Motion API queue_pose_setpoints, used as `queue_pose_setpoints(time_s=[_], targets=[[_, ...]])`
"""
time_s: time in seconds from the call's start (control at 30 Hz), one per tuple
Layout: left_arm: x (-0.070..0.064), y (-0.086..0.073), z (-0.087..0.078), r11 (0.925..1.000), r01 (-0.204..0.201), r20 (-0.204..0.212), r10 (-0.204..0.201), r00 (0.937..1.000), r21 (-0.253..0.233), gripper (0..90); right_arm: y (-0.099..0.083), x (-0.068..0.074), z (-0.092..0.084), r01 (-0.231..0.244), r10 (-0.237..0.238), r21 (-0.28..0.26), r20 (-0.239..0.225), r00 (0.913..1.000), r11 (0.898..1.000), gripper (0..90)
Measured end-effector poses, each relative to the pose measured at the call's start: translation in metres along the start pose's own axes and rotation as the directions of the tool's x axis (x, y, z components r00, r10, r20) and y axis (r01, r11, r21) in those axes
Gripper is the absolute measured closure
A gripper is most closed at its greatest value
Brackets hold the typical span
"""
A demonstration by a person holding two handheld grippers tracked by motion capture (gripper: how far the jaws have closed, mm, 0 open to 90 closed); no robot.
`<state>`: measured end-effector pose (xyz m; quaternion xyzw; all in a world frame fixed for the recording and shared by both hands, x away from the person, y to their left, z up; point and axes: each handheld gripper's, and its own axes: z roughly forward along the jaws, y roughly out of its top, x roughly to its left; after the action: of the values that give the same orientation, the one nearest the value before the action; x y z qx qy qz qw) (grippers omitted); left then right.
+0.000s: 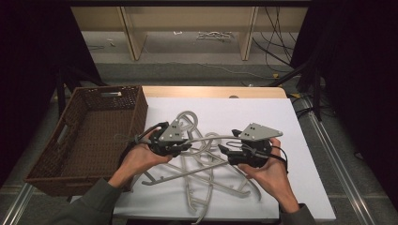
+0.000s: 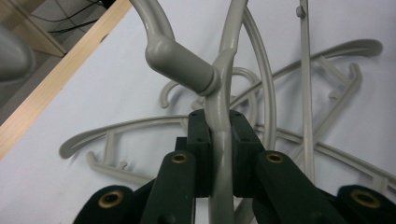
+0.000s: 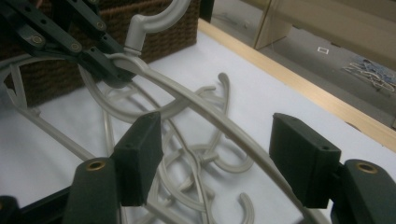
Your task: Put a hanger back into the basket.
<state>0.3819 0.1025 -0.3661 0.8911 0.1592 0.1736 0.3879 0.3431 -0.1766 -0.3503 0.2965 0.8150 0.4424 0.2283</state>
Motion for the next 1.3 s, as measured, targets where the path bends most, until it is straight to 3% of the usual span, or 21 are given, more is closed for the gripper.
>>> queue_pose_setpoints(time_s=[0.23,0.4,0.53,0.6,0.67,0.83,0.87,0.9,0.93,0.97,1.0,1.03,1.1,1.13,1.17,1.2,1.27,1.3], targets=[[0.012,-0.001,-0.013,0.9976,0.067,-0.036,-0.067,0.9971,-0.017,81.2,-0.003,-0.002,-0.008,-0.044,0.046,-0.059,0.039,0.9982,0.997,27.2],[0.023,0.009,-0.028,0.9903,0.130,-0.041,-0.132,0.9903,-0.049,81.0,-0.010,0.001,-0.014,-0.047,0.051,-0.080,0.040,0.9979,0.996,27.2],[0.027,0.019,-0.039,0.9896,0.133,-0.058,-0.136,0.9890,-0.054,81.0,-0.020,0.003,-0.018,-0.046,0.050,-0.086,0.037,0.9981,0.995,27.2],[0.029,0.026,-0.048,0.9907,0.122,-0.066,-0.126,0.9898,-0.060,80.9,-0.026,0.002,-0.019,-0.058,0.062,-0.079,0.039,0.9973,0.995,27.2],[0.036,0.034,-0.063,0.9869,0.134,-0.071,-0.141,0.9875,-0.090,80.9,-0.032,0.001,-0.020,-0.082,0.084,-0.089,0.020,0.9963,0.993,27.2],[0.051,0.032,-0.082,0.9825,0.149,-0.087,-0.159,0.9835,-0.112,81.0,-0.043,0.002,-0.020,-0.096,0.098,-0.072,0.020,0.9950,0.993,25.4],[0.061,0.027,-0.092,0.9760,0.179,-0.100,-0.192,0.9763,-0.124,81.0,-0.050,0.001,-0.017,-0.109,0.110,-0.059,0.013,0.9939,0.992,25.4],[0.061,0.027,-0.092,0.9760,0.179,-0.100,-0.192,0.9763,-0.124,81.0,-0.050,0.001,-0.017,-0.109,0.110,-0.059,0.013,0.9939,0.992,25.4],[0.065,0.025,-0.096,0.9712,0.199,-0.106,-0.213,0.9713,-0.132,81.0,-0.056,-0.001,-0.014,-0.128,0.129,-0.058,0.015,0.9916,0.990,24.9],[0.071,0.021,-0.101,0.9735,0.188,-0.120,-0.204,0.9716,-0.130,81.0,-0.056,-0.001,-0.014,-0.128,0.129,-0.058,0.015,0.9916,0.990,24.9],[0.080,0.015,-0.110,0.9689,0.208,-0.133,-0.225,0.9651,-0.135,80.9,-0.061,-0.002,-0.012,-0.145,0.146,-0.050,0.009,0.9892,0.988,24.8],[0.080,0.015,-0.110,0.9689,0.208,-0.133,-0.225,0.9651,-0.135,81.0,-0.061,-0.002,-0.012,-0.145,0.146,-0.050,0.009,0.9892,0.988,24.8],[0.094,0.007,-0.122,0.9650,0.221,-0.176,-0.244,0.9538,-0.142,81.0,-0.065,-0.003,-0.010,-0.148,0.149,-0.045,0.014,0.9887,0.988,24.5],[0.094,0.007,-0.122,0.9650,0.221,-0.176,-0.244,0.9538,-0.142,81.0,-0.067,-0.003,-0.009,-0.148,0.149,-0.050,0.013,0.9887,0.988,24.5],[0.097,0.004,-0.123,0.9572,0.240,-0.188,-0.268,0.9447,-0.162,81.0,-0.067,-0.003,-0.009,-0.148,0.149,-0.050,0.013,0.9887,0.988,24.5],[0.103,0.000,-0.127,0.9615,0.235,-0.198,-0.261,0.9449,-0.142,81.0,-0.068,-0.002,-0.008,-0.143,0.143,-0.038,0.011,0.9896,0.989,24.5],[0.115,-0.011,-0.133,0.9578,0.247,-0.242,-0.277,0.9300,-0.147,80.9,-0.069,-0.002,-0.007,-0.141,0.141,-0.031,0.011,0.9899,0.990,24.5],[0.115,-0.011,-0.133,0.9578,0.247,-0.242,-0.277,0.9300,-0.147,80.8,-0.069,-0.002,-0.007,-0.141,0.141,-0.031,0.011,0.9899,0.990,24.5]])
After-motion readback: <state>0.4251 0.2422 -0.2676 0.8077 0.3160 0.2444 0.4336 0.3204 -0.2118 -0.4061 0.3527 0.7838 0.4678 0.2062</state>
